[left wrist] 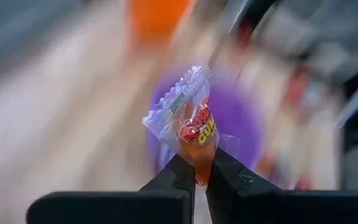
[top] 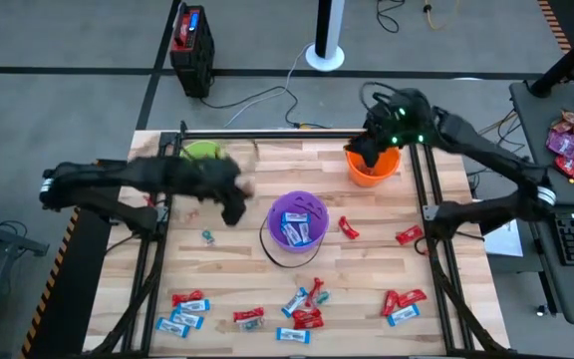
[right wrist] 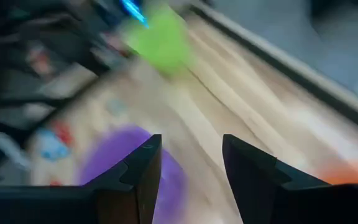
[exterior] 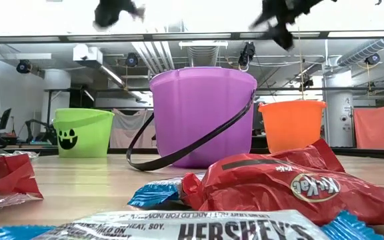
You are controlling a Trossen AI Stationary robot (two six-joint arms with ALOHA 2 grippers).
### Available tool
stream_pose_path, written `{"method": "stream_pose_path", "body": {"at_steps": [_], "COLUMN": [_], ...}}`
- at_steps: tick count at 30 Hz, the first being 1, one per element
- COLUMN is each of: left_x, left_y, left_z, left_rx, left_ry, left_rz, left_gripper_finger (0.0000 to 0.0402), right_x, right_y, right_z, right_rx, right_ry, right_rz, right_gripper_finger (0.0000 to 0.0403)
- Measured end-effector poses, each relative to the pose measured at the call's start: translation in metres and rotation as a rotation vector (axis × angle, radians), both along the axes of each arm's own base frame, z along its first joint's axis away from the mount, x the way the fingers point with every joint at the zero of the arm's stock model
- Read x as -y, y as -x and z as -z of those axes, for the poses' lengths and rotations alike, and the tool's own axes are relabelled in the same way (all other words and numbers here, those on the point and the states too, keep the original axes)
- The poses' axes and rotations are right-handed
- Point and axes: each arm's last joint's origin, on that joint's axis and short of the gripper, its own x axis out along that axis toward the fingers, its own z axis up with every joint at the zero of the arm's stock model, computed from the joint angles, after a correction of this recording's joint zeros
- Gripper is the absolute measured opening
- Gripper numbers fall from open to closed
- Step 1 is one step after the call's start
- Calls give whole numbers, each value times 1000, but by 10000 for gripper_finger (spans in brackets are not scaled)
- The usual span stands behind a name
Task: Sort candy by brand, put in halloween buckets
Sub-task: Put the orange gummy into the orange bucket
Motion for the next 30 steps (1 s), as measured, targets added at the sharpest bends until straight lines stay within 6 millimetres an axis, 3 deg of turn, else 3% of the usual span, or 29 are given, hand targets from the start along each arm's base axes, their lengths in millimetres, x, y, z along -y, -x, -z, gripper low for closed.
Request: {"method": "stream_pose_path", "body": {"at_steps": [3,7,13,18,23,30], "left_x": [-12,-24,-31,-36,-39,-39], "left_y": [2,-7,-53,-89,-105,-107], "left_z": [-47,-73,-62,-40,-39,-40], "left_rx": [281,435,362,256,245,235], "left_ry": [-175,-329,-374,-354,-363,-372], "left_rz": [71,97,143,163,170,180], "left_gripper_finger": [1,1,0,0,0,0], "right_x": [-27,-58,-74,-72,-69,-68], "right_y": [-14,-30,-51,-70,-84,-93], "right_z": [-8,-16,-30,-38,-36,-37], "right_rx": [248,488,572,392,220,198], "right_ry": [140,279,410,472,436,439], "right_rz": [-128,-155,-72,-98,-119,-131], "right_gripper_finger": [160,156,160,176,194,190]}}
